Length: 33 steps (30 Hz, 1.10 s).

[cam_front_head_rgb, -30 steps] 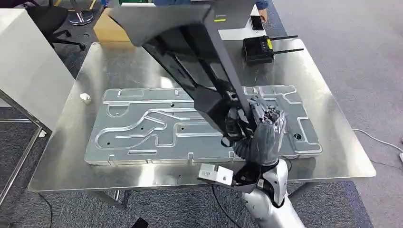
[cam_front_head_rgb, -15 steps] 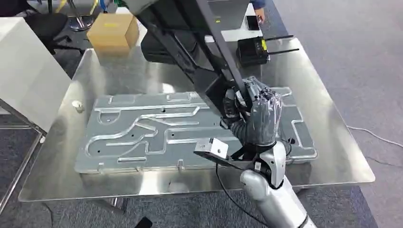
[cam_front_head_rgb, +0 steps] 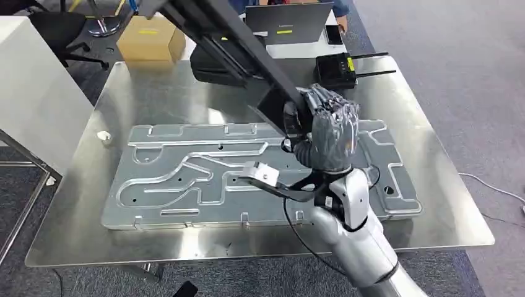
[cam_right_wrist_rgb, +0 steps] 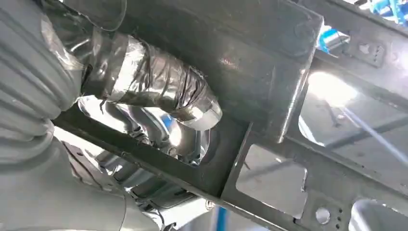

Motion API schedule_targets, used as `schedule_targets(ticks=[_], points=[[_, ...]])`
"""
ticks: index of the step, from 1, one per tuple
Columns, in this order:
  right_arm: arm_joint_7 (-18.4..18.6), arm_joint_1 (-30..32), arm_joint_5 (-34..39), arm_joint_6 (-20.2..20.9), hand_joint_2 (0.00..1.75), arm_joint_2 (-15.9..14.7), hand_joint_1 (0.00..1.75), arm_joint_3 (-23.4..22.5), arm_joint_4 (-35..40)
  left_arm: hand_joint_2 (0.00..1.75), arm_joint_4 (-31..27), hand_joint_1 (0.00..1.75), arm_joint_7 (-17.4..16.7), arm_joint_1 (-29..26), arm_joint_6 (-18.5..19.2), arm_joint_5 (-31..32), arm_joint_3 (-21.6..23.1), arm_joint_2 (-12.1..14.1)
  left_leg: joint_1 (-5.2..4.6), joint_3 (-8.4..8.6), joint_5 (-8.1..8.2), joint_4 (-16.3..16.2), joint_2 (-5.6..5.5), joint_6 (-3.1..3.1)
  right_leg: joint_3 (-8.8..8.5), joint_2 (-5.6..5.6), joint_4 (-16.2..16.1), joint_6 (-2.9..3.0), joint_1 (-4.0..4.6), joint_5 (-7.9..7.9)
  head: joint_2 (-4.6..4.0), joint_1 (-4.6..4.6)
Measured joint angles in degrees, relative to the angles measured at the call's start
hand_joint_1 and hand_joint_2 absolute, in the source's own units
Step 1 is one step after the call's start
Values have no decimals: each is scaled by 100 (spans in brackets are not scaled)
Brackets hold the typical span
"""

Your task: Take the parts from the cabinet and place them on the table.

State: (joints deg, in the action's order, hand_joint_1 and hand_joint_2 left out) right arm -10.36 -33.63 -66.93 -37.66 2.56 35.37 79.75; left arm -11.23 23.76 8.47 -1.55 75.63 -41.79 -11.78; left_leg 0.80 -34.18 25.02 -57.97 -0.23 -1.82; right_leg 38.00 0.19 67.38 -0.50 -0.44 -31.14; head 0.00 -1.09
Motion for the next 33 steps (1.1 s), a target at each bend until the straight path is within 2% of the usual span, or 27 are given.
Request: schedule_targets(ticks=[1,2,3,4,5,6,7,8,11,13,14,15,16,17,18,19,20,21,22,23,24,27,28,29,30,32,33], points=[[41,-69,-93,33,175,4,164,41,-89,175,0,0,0,1,50,9,15,-7,-2,1,6,-3,2,-9,237,-1,489,-20,-11,-200,0,2],[91,-122,-191,61,175,4,162,89,-183,175,0,0,-2,-2,87,13,39,-5,-2,0,10,-10,3,-11,449,-1,883,-34,-17,-309,0,0],[127,-163,-269,76,175,9,162,127,-258,175,0,0,-9,-4,89,13,59,-4,-1,2,15,-19,-1,-13,539,-1,1015,-40,-29,-271,0,2],[155,-196,-325,79,175,15,162,159,-336,175,0,0,-11,-3,89,11,85,-4,0,6,29,-29,-11,-13,490,-5,860,-41,-41,-96,0,0],[175,-230,-347,79,175,28,164,181,-382,175,0,0,-13,-1,92,9,105,-7,1,13,43,-43,-24,-7,325,-6,491,-32,-49,152,0,2],[190,-268,-378,79,175,54,164,192,-424,175,0,0,-20,-1,92,9,116,-9,1,25,61,-60,-36,8,70,-9,-58,-13,-51,445,0,0],[199,-320,-404,79,175,72,164,205,-452,175,0,0,-28,-1,92,7,125,-9,1,36,84,-74,-40,30,-144,-16,-570,10,-49,624,0,2],[220,-377,-480,93,175,85,162,242,-504,0,0,0,-59,1,87,7,131,-9,-38,10,88,-81,-38,65,-226,-11,-646,25,-3,527,0,0],[500,-509,-1058,260,175,138,166,361,-667,0,0,0,-245,9,24,37,142,-13,-29,-3,65,-63,-26,139,-207,16,-703,76,23,536,0,9],[693,-639,-1484,411,175,212,162,466,-855,0,-2,0,-306,25,6,70,164,-17,-1,-24,135,-113,-15,213,-249,7,-786,167,-31,579,0,9],[733,-756,-1620,479,175,260,161,531,-982,0,-2,0,-315,40,-7,96,184,-20,-7,-113,289,-352,-13,230,-257,6,-797,222,-30,580,0,11],[797,-853,-1725,563,175,316,162,624,-1132,0,-2,0,-336,54,-2,103,214,-33,-3,-273,459,-691,-13,245,-254,4,-796,250,-27,579,0,15],[864,-940,-1799,623,175,345,161,693,-1251,0,-2,0,-367,67,20,101,225,-33,1,-490,655,-1142,-12,261,-258,4,-796,253,-18,577,0,13],[993,-1009,-1939,695,175,394,166,833,-1522,0,-2,0,-415,75,76,101,251,-33,0,-706,811,-1565,-12,276,-258,2,-793,258,-8,574,0,13],[1075,-1056,-2008,697,175,426,166,924,-1764,0,-2,0,-448,76,79,101,264,-33,1,-850,856,-1821,-12,283,-258,1,-786,259,-1,573,0,15],[1127,-1085,-2049,686,175,439,166,978,-1958,0,-2,0,-465,76,74,101,275,-35,2,-873,765,-1817,-12,283,-260,-2,-783,259,5,572,0,13],[1173,-1135,-2063,673,175,465,166,1020,-2177,0,-2,0,-476,76,61,103,280,-35,2,-750,521,-1505,-10,274,-259,-2,-770,259,9,570,0,13],[1199,-1186,-2063,669,175,487,164,1046,-2316,0,-2,0,-481,79,55,103,286,-35,2,-556,280,-1085,-10,263,-259,1,-760,255,9,564,0,15],[1232,-1236,-2065,669,175,511,168,1078,-2466,0,-2,0,-485,87,52,103,295,-35,3,-279,-2,-512,-9,247,-259,3,-734,237,9,548,0,13],[1239,-1272,-2065,675,175,529,168,1093,-2589,0,-2,0,-487,95,48,103,304,-37,-1,-149,15,-197,-12,228,-247,3,-719,217,10,532,0,13],[1244,-1341,-2074,686,175,538,166,1119,-2741,0,-2,0,-487,105,48,103,325,-42,-35,-99,32,-109,-17,214,-209,12,-679,191,55,526,0,13],[1261,-1424,-2122,714,175,597,171,1180,-3281,0,-2,0,-487,110,46,103,391,-44,-41,-120,3,-124,-34,143,-233,9,-747,116,41,566,0,11],[1276,-1432,-2128,743,175,616,171,1182,-3397,0,-2,0,-487,109,44,103,402,-63,22,-92,-38,-62,-24,86,-208,4,-720,74,68,532,0,15],[1307,-1447,-2128,791,175,625,171,1182,-3538,0,-2,0,-487,112,33,103,407,-70,23,-84,-46,-51,-27,62,-167,8,-608,52,51,440,0,2],[1322,-1470,-2128,837,175,645,171,1187,-3657,0,-2,0,-487,120,30,103,413,-74,23,-87,-47,-51,-22,24,-43,4,-322,35,45,261,0,2],[1362,-1463,-2128,911,175,669,171,1228,-3917,0,-2,0,-487,120,30,103,424,-90,20,-88,-42,-52,-17,14,378,3,577,4,22,-138,0,4],[1375,-1438,-2128,935,175,673,171,1250,-4050,0,-2,0,-490,117,30,103,424,-90,19,-88,-41,-53,-18,13,558,2,929,-6,15,-230,0,0]])
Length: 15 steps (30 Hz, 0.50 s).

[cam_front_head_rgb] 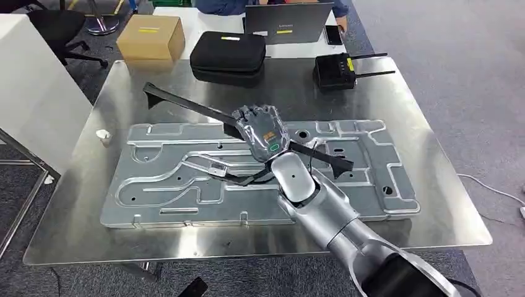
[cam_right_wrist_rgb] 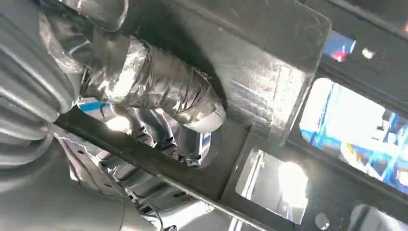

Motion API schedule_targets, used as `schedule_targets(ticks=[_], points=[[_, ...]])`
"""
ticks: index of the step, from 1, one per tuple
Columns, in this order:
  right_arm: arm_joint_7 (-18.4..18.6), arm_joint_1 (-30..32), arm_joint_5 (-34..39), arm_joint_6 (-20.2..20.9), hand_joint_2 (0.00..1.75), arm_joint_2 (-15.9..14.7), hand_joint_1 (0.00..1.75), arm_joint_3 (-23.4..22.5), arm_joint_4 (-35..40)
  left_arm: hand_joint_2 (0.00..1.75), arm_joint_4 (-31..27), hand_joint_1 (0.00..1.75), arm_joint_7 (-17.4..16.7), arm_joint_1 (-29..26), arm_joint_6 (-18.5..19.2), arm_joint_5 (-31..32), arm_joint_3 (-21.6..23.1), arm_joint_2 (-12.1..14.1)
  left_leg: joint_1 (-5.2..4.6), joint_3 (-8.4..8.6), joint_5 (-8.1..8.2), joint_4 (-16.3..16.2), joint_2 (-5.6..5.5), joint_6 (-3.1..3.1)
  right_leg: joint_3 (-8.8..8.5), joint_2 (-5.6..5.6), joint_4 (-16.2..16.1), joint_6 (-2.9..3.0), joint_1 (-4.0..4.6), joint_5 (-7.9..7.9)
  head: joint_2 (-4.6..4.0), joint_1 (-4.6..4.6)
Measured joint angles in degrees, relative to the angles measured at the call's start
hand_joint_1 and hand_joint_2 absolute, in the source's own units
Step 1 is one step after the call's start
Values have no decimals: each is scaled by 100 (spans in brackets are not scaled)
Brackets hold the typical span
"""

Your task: Take the parts from the cabinet and place them on the table.

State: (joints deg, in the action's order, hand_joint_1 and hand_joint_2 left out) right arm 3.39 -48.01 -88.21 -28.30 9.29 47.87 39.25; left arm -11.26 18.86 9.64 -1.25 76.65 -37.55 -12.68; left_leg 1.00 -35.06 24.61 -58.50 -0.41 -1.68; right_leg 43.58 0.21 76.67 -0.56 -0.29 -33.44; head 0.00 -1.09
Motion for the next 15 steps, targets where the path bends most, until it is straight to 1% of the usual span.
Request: schedule_targets(ticks=[1,2,3,4,5,6,8,9,10,11,12,13,14,15], points=[[19,36,0,2,175,13,169,26,-136,0,0,0,0,-4,0,0,0,0,0,2,0,0,-4,0,57,0,78,-1,-6,48,0,2],[30,63,-2,2,175,26,168,26,-218,0,0,0,0,-6,0,0,2,-2,0,4,2,-4,-13,2,-31,0,-153,9,-7,245,0,2],[35,62,-4,4,175,44,173,28,-275,0,0,0,0,-5,0,-2,2,-4,0,9,7,-9,-14,8,-244,0,-605,33,-5,514,0,2],[42,50,-4,22,175,74,171,28,-327,0,0,0,0,-2,0,0,4,-13,-4,20,19,-14,-15,20,-500,-1,-1142,64,-1,776,0,2],[57,28,-4,50,175,94,171,28,-367,0,0,0,0,1,-2,0,7,-17,-4,27,31,-16,-12,36,-693,-2,-1592,99,10,884,0,2],[87,10,-4,90,175,127,169,28,-439,0,0,0,0,7,-4,0,11,-28,-44,6,35,-23,-9,63,-757,-1,-1683,113,62,812,0,7],[140,19,-26,135,175,181,169,33,-583,0,0,0,-4,10,-22,0,18,-31,-32,11,25,-2,-7,105,-769,8,-1697,128,66,821,0,7],[159,34,-26,155,175,192,171,33,-655,0,2,0,-11,9,-37,0,26,-37,-29,23,17,18,-6,137,-771,10,-1700,146,74,822,0,7],[166,38,-26,155,175,216,169,33,-714,0,0,0,-15,12,-52,0,35,-44,-45,30,24,21,-10,170,-791,12,-1752,185,24,848,0,7],[170,46,-26,155,175,240,166,35,-758,0,-2,0,-17,11,-63,0,39,-42,-18,-9,102,-71,2,197,-826,-4,-1795,218,-1,871,0,7],[170,45,-22,151,175,262,161,35,-800,0,0,0,-18,14,-72,0,46,-42,-23,-93,242,-271,3,215,-835,-5,-1807,254,-9,873,0,20],[170,48,-15,146,175,291,99,35,-843,0,-2,0,-20,17,-81,0,57,-42,-15,-301,487,-721,7,238,-835,-7,-1807,269,-6,870,0,20],[166,66,0,142,175,313,0,37,-883,0,-2,0,-26,13,-85,0,72,-42,-8,-529,706,-1205,7,259,-837,-7,-1805,277,-3,865,0,22],[155,102,24,133,175,319,0,41,-933,0,0,0,-35,6,-90,0,87,-42,-7,-746,851,-1636,7,277,-838,-11,-1801,283,0,861,0,20]])
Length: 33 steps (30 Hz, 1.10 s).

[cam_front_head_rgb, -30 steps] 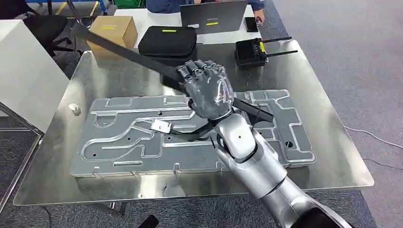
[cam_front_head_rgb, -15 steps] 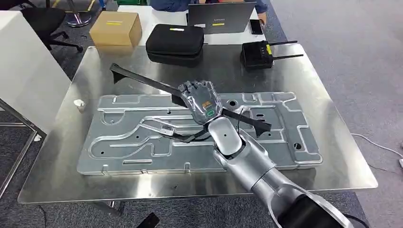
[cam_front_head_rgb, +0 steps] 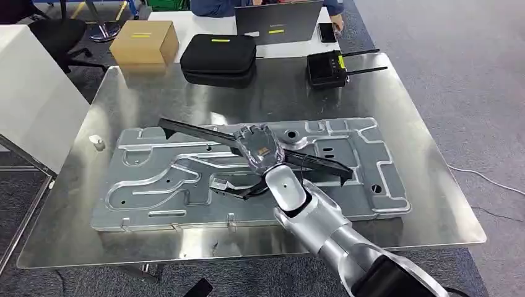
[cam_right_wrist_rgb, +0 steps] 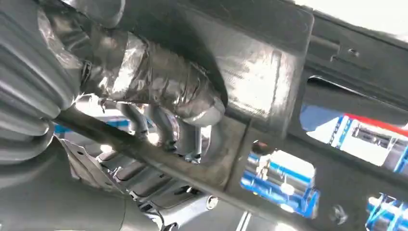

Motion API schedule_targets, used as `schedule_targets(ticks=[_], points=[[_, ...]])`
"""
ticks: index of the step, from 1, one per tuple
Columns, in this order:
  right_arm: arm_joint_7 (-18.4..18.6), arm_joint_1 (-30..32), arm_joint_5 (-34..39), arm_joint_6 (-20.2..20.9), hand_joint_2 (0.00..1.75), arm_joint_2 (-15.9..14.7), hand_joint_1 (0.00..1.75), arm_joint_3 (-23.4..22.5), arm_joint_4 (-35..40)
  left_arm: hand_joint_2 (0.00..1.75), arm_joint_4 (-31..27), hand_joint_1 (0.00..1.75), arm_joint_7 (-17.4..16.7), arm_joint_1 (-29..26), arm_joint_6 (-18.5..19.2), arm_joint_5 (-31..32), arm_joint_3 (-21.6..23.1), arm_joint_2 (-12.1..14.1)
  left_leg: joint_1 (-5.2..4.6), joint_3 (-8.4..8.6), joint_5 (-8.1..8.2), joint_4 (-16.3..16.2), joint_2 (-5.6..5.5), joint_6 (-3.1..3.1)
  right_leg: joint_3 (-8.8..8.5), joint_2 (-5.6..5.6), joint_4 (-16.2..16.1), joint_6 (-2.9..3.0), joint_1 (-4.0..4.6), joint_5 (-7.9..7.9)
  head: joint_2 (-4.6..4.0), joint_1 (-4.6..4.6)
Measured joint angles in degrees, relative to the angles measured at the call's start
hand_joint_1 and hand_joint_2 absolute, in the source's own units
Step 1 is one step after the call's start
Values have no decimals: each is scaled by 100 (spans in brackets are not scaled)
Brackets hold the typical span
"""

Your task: Take the parts from the cabinet and place them on the table.

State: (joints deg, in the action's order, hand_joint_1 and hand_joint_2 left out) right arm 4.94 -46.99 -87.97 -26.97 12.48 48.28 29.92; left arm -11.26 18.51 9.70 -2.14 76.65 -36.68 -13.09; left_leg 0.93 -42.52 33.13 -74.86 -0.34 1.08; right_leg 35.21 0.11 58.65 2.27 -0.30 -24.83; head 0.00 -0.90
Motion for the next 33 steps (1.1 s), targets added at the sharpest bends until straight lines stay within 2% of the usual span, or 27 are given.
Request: schedule_targets(ticks=[1,2,3,4,5,6,7,8,10,11,12,13,15,16,17,18,20,21,23,25,26,27,28,30,31,32,33], points=[[-11,38,33,-18,175,2,0,0,-46,0,0,0,0,-8,-7,0,7,0,1,-89,-7,-155,0,7,-1,-1,4,-1,0,-1,0,0],[-26,80,65,-39,175,7,0,0,-85,0,-2,0,-7,-15,-13,0,11,0,6,-46,-149,-36,1,8,-5,0,9,-6,-2,-5,0,2],[-39,110,92,-63,175,11,0,0,-111,0,-2,0,-18,-16,-20,0,13,2,14,116,-377,321,2,4,-7,3,19,-12,-6,-14,0,0],[-52,121,103,-96,175,13,0,0,-133,0,-2,0,-20,-12,-33,0,15,4,23,404,-670,901,5,-2,-11,10,40,-30,-10,-29,0,2],[-57,120,113,-109,175,20,0,0,-153,0,-2,0,-22,-8,-48,-2,20,4,31,663,-879,1412,9,-9,-11,15,68,-59,-12,-49,0,0],[-63,118,127,-131,175,22,0,0,-168,0,-2,0,-26,0,-59,-2,28,2,13,763,-765,1575,2,-22,8,19,92,-91,23,-68,0,0],[-87,128,157,-160,175,22,0,0,-181,0,-2,0,-24,1,-74,-7,37,-2,1,745,-811,1600,-11,-71,24,28,111,-110,35,-68,0,-13],[-131,140,190,-208,175,24,0,0,-190,0,-2,0,-26,-12,-87,-13,39,0,-5,739,-812,1590,-11,-80,19,26,99,-133,32,-58,0,-9],[-181,162,245,-273,175,24,0,0,-194,0,-2,0,-26,-20,-118,-35,41,0,-8,747,-831,1610,-12,-151,4,28,80,-201,31,-52,0,-7],[-190,164,267,-293,175,24,0,0,-192,0,-2,0,-26,-19,-127,-35,44,-4,28,773,-858,1653,-3,-199,33,25,115,-231,10,-105,0,-7],[-192,164,275,-297,175,22,0,0,-192,0,-2,0,-24,-11,-136,-37,46,-4,24,780,-859,1664,0,-231,83,17,274,-255,3,-229,0,-15],[-208,166,280,-315,175,20,0,0,-192,0,-2,0,-24,-6,-155,-46,46,-4,23,776,-862,1663,2,-264,263,15,678,-283,-3,-465,0,-13],[-251,236,293,-334,175,9,0,0,-190,0,-2,0,-24,-23,-181,-55,48,-4,12,772,-859,1660,8,-270,702,14,1614,-318,-11,-854,0,-13],[-284,285,293,-339,175,2,0,0,-179,0,-2,0,-24,-35,-188,-70,48,-2,9,772,-858,1657,7,-271,838,14,1885,-320,-11,-905,0,-15],[-308,334,293,-341,175,-13,0,0,-155,0,-2,0,-22,-43,-188,-96,48,0,7,774,-857,1653,4,-271,835,14,1838,-312,-10,-790,0,-15],[-310,358,293,-339,175,-15,0,0,-142,0,-2,0,-22,-44,-188,-98,48,0,3,775,-856,1649,-3,-270,681,14,1517,-288,-8,-564,0,-13],[-310,358,293,-343,175,-18,0,0,-92,0,-2,0,-15,-40,-188,-105,48,-2,-9,787,-851,1645,-12,-262,143,14,438,-201,9,-63,0,-13],[-310,355,293,-345,175,-18,0,0,-65,0,-2,0,-15,-42,-188,-105,48,-4,-12,788,-847,1646,-9,-253,-13,11,101,-151,32,-97,0,-13],[-384,364,317,-319,175,-18,0,0,-33,0,-2,0,-15,-37,-197,-114,48,-2,-30,773,-847,1650,-5,-182,-7,8,68,-149,72,-81,0,-11],[-510,388,411,-192,175,-44,0,0,38,0,-2,0,-13,-45,-199,-155,48,-4,-23,800,-857,1691,-3,-123,-11,18,52,-110,82,-75,0,-11],[-604,405,490,-69,175,-53,0,2,114,0,-4,0,4,-46,-205,-182,48,-2,-41,787,-829,1663,2,-87,-77,11,-34,-61,-3,-22,0,-13],[-703,412,600,93,175,-72,0,4,203,0,-4,0,22,-54,-220,-234,48,0,-32,753,-728,1549,6,-72,-95,7,-62,-34,-2,-6,0,-7],[-803,413,724,274,175,-103,0,11,298,0,-4,0,37,-56,-234,-265,48,2,-28,618,-513,1234,6,-58,-93,1,-63,-10,-9,2,0,2],[-1019,432,1072,860,175,-250,0,96,567,0,-4,0,79,-85,-284,-365,41,31,-12,209,-80,329,9,-17,-90,-9,-60,-4,-3,-2,0,0],[-1115,444,1271,1156,175,-339,0,134,680,0,-4,0,92,-118,-308,-411,39,35,-12,28,32,-50,10,2,-88,-11,-53,-4,-3,-4,0,0],[-1250,449,1646,1674,175,-517,0,197,897,0,-4,0,122,-150,-347,-483,28,63,-7,-16,-14,-119,10,9,-88,-11,-47,-4,-6,-9,0,0],[-1309,451,1918,1993,175,-674,0,245,1085,0,-4,0,149,-180,-380,-538,22,79,4,64,-187,83,11,11,-89,-9,-34,-14,-8,-18,0,0]])
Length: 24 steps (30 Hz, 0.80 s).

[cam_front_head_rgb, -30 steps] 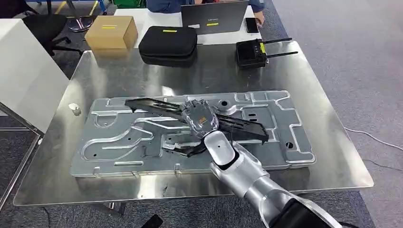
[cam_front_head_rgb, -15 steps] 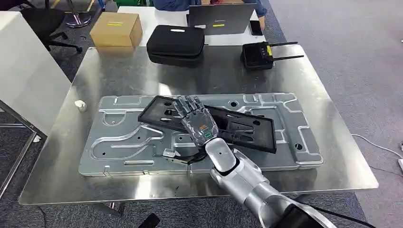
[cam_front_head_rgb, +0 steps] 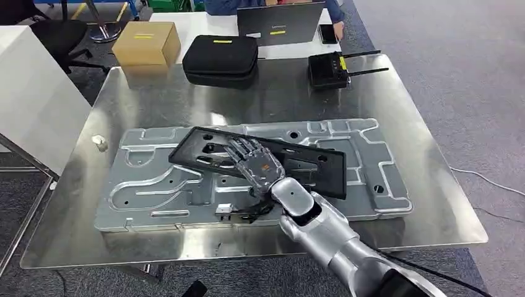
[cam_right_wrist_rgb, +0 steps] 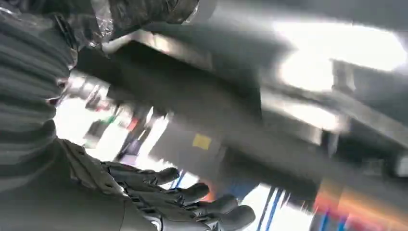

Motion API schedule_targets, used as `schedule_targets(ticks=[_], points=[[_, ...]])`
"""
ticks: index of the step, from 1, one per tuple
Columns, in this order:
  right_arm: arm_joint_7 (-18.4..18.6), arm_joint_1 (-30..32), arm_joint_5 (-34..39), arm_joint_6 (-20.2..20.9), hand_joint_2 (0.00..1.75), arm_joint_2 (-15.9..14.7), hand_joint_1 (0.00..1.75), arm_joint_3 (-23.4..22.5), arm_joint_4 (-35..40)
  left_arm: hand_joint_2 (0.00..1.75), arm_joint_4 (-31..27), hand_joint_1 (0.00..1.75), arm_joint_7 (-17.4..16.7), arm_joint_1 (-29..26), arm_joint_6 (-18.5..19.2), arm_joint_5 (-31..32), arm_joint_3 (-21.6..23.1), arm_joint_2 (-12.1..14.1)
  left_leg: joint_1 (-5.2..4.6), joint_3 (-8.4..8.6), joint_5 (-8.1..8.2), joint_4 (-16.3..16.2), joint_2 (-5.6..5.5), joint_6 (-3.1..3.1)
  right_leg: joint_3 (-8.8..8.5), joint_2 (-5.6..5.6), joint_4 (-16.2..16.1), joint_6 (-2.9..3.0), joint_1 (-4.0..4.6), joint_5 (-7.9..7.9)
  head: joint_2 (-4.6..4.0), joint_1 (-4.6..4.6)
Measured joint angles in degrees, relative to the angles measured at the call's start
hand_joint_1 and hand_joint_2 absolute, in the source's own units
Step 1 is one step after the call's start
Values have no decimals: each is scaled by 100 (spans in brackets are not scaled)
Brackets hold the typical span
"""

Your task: Take the parts from the cabinet and place them on the table.

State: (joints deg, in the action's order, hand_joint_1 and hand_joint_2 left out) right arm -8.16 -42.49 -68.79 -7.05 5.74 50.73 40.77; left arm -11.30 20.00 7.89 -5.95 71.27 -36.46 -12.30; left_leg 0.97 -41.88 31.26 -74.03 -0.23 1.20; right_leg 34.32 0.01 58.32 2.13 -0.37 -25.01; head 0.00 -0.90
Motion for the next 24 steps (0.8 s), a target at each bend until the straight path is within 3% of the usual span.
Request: schedule_targets(ticks=[2,6,7,8,9,10,11,12,14,15,16,17,18,20,21,24], points=[[-48,-14,445,456,175,-339,0,81,417,0,0,0,50,-33,-48,-81,-22,37,18,394,-440,795,3,-8,-3,3,39,-39,-9,-28,0,0],[-50,-18,478,489,175,-367,0,85,453,0,0,0,52,-36,-48,-90,-22,42,20,444,-486,896,3,-11,-3,3,44,-44,-11,-32,0,0],[-57,-36,625,629,175,-508,0,124,621,0,0,0,68,-45,-54,-116,-30,50,28,618,-631,1245,4,-17,-3,3,71,-66,-14,-53,0,0],[-54,-50,721,711,175,-612,0,150,735,0,0,0,76,-54,-63,-120,-39,55,34,702,-620,1477,3,-25,7,1,91,-87,-11,-67,0,-2],[-114,-78,1163,1013,175,-1012,0,238,1202,0,0,0,116,-86,-107,-179,-100,78,-9,737,-589,1509,-22,-108,40,9,118,-153,25,-72,0,-9],[-159,-63,1730,1245,175,-1450,0,332,1731,0,0,0,138,-125,-127,-221,-140,96,-16,742,-626,1557,-23,-224,24,9,99,-252,7,-70,0,-6],[-159,-58,1767,1249,175,-1576,0,345,1862,0,0,0,142,-132,-127,-223,-140,98,7,758,-649,1586,-17,-261,60,7,176,-279,-21,-145,0,-11],[-166,-66,1787,1251,175,-1678,0,356,1975,0,0,0,144,-129,-129,-227,-144,105,8,756,-656,1594,-15,-298,187,6,443,-306,-20,-347,0,-13],[-166,-42,1815,1266,175,-1833,0,393,2141,0,0,0,146,-135,-129,-227,-153,105,1,748,-651,1591,-7,-315,603,6,1341,-354,-36,-766,0,-11],[-166,-16,1846,1271,175,-1892,0,426,2200,0,0,0,144,-139,-129,-227,-157,107,-3,745,-649,1586,-3,-318,777,6,1696,-366,-37,-883,0,-11],[-166,28,1969,1271,175,-1999,0,452,2289,0,0,0,146,-142,-133,-234,-166,113,-3,745,-647,1581,-4,-320,876,5,1877,-371,-38,-879,0,-11],[-181,69,2111,1266,175,-2089,0,465,2397,0,0,0,151,-144,-142,-236,-170,116,-3,746,-643,1574,-10,-321,816,5,1729,-367,-39,-723,0,-13],[-237,117,2306,1217,175,-2234,0,470,2570,0,0,0,164,-144,-155,-240,-173,118,-3,748,-636,1566,-17,-320,635,5,1367,-353,-39,-491,0,-11],[-400,318,2616,854,175,-2542,0,415,2977,0,0,0,173,-148,-212,-260,-175,118,-6,768,-618,1559,-46,-310,89,-1,292,-287,-28,-17,0,-11],[-531,520,2731,517,175,-2655,0,329,3165,0,0,0,173,-157,-238,-273,-177,118,-6,765,-616,1570,-57,-295,0,-15,110,-241,6,-143,0,-11],[-1223,1554,3037,-523,175,-2747,0,-187,3799,0,2,0,159,-179,-306,-271,-181,127,5,788,-605,1597,-89,-189,-18,-7,57,-194,72,-120,0,-15]])
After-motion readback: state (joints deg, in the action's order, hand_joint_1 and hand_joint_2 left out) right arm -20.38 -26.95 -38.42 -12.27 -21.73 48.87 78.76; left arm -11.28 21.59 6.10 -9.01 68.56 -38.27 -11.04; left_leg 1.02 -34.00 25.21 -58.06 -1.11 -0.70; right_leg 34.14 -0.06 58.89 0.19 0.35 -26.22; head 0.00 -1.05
